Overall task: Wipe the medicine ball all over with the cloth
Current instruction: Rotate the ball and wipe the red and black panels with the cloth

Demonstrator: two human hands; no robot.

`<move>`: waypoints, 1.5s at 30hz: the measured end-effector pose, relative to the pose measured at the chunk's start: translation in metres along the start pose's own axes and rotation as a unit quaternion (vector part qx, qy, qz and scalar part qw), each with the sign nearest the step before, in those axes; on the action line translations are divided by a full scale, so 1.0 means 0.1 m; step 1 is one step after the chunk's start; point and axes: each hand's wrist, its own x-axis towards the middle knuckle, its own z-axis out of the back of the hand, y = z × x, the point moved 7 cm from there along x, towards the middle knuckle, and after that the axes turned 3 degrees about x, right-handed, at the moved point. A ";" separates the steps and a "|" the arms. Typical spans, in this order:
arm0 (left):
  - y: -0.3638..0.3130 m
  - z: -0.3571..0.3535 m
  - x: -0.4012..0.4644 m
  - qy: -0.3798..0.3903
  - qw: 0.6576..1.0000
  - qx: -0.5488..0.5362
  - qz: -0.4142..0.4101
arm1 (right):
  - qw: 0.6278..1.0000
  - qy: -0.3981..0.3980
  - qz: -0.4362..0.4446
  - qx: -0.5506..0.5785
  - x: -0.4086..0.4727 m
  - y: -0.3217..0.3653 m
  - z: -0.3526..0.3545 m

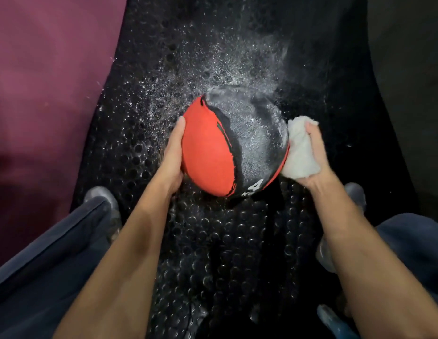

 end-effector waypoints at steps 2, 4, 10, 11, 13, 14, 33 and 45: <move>-0.10 -0.09 0.02 0.045 0.996 0.076 -0.004 | 0.999 -0.007 0.020 -0.039 -0.01 0.14 0.00; -0.14 -0.10 -0.01 0.061 0.990 0.127 0.002 | 0.994 -0.033 0.013 -0.107 -0.01 0.15 0.09; -0.21 0.12 -0.20 0.044 0.966 0.253 0.031 | 0.936 -0.164 -0.028 -0.310 -0.30 0.06 0.12; -0.27 0.14 -0.25 0.039 0.953 0.301 0.017 | 0.934 -0.157 -0.015 -0.321 -0.36 0.06 0.06; -0.45 0.12 -0.35 0.022 0.917 0.396 -0.048 | 0.927 -0.151 0.013 -0.342 -0.48 0.06 -0.07; -0.53 0.07 -0.41 0.026 0.906 0.415 -0.076 | 0.921 -0.154 0.026 -0.356 -0.54 0.06 -0.13; -0.15 -0.41 -0.80 -0.059 0.925 0.352 -0.132 | 0.684 -0.114 0.136 -0.707 -0.52 0.71 -0.93; -0.08 -0.44 -0.83 -0.028 0.933 0.343 -0.107 | 0.661 -0.053 0.108 -0.741 -0.72 0.57 -0.70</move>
